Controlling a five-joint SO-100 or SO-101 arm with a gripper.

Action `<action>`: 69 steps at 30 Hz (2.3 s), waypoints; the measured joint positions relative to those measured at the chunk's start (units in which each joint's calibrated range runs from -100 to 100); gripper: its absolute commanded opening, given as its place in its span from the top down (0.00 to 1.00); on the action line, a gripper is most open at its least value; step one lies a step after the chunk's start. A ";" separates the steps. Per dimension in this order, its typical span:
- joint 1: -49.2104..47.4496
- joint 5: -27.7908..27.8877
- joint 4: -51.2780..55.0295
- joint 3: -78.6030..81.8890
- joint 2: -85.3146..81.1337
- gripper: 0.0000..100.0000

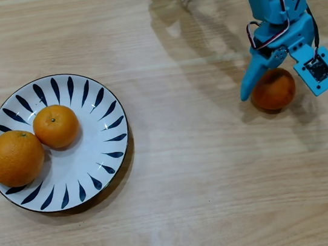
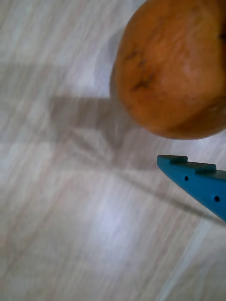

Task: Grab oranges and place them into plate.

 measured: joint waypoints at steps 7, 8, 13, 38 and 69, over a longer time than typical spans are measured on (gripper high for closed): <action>0.00 0.00 -4.91 0.09 4.49 0.55; 0.00 0.00 -5.08 0.09 4.82 0.55; 0.08 0.00 -5.08 0.09 5.08 0.58; 1.27 0.83 -2.58 3.19 1.86 0.69; 44.32 33.12 27.91 -9.12 -19.97 0.69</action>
